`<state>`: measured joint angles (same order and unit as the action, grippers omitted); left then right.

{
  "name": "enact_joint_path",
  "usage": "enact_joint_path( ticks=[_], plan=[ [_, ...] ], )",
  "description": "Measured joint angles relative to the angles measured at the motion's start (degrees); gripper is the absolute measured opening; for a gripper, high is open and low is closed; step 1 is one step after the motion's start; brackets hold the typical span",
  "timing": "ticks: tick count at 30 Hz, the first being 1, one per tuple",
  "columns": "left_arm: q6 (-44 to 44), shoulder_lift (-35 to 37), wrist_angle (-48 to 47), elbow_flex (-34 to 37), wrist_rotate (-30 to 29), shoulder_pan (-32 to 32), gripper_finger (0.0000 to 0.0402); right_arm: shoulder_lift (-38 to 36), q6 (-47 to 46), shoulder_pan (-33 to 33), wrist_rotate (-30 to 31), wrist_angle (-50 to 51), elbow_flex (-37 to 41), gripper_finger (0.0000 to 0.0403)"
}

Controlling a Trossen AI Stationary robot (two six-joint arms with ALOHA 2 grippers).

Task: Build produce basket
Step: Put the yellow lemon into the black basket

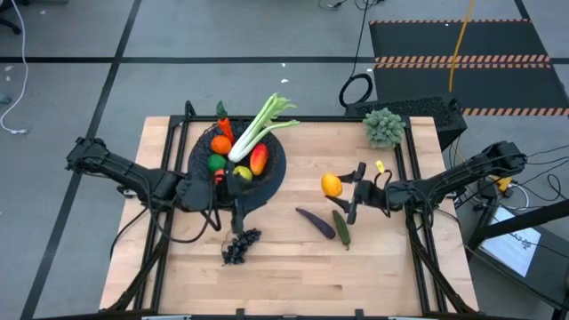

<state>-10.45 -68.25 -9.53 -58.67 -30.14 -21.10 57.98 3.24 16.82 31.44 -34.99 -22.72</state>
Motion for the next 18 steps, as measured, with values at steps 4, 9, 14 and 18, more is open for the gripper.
enact_joint_path(
  ticks=[4,9,14,18],
  plan=[
    [0.3,0.0,0.89,0.0,0.01,0.78,0.0237,0.0,-9.33,-0.02,0.01,-1.91,0.0,0.0254],
    [0.87,0.0,0.94,0.0,0.01,1.6,0.0237,0.0,-18.77,0.0,0.0,-3.65,0.0,0.0254],
    [1.0,0.0,1.3,0.0,0.01,1.96,0.0237,0.0,-25.96,-0.02,0.0,-3.83,0.0,0.0254],
    [1.55,0.0,2.19,0.0,0.01,1.96,0.0237,0.0,-27.53,-0.02,0.01,-3.83,0.0,0.0254]
  ],
)
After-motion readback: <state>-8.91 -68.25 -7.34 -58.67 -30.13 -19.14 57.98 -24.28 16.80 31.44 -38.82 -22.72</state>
